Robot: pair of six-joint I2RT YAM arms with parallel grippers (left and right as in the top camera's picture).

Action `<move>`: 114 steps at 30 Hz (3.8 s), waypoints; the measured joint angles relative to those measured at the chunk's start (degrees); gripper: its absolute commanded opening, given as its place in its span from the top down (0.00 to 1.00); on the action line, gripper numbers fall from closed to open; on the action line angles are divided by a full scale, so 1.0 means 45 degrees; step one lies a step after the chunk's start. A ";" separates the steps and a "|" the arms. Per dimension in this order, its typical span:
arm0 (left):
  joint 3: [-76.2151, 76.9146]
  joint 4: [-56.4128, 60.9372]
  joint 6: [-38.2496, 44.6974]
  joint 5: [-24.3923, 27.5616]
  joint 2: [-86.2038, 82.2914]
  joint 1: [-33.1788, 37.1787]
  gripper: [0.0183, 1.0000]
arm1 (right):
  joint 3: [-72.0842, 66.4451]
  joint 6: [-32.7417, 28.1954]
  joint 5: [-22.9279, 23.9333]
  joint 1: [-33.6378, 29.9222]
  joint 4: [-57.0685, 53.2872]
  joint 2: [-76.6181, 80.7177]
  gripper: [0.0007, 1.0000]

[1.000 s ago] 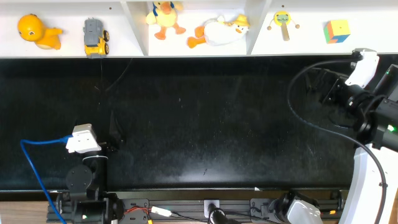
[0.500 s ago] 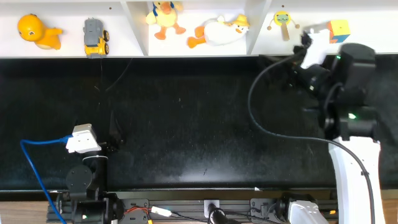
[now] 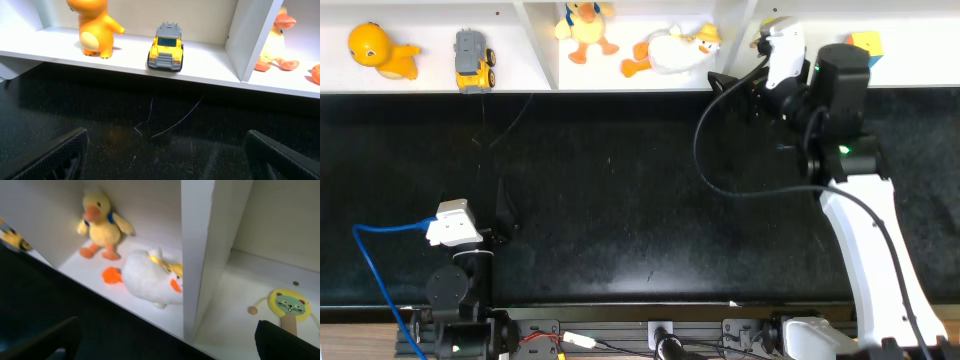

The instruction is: Store Toys

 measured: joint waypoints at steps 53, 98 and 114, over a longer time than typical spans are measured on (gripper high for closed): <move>0.0000 0.0000 0.0000 0.0000 0.0000 0.0000 0.00 | -1.4154 0.1729 0.4284 -0.0903 0.3313 -1.6776 0.00; 0.0000 0.0000 0.0000 0.0000 0.0000 0.0000 0.00 | -1.4154 0.4430 0.5518 -0.0831 0.3191 -1.7476 0.00; 0.0000 0.0000 0.0000 0.0000 0.0000 0.0000 0.00 | -1.4154 0.4469 0.5518 -0.0831 0.3191 -1.7476 0.00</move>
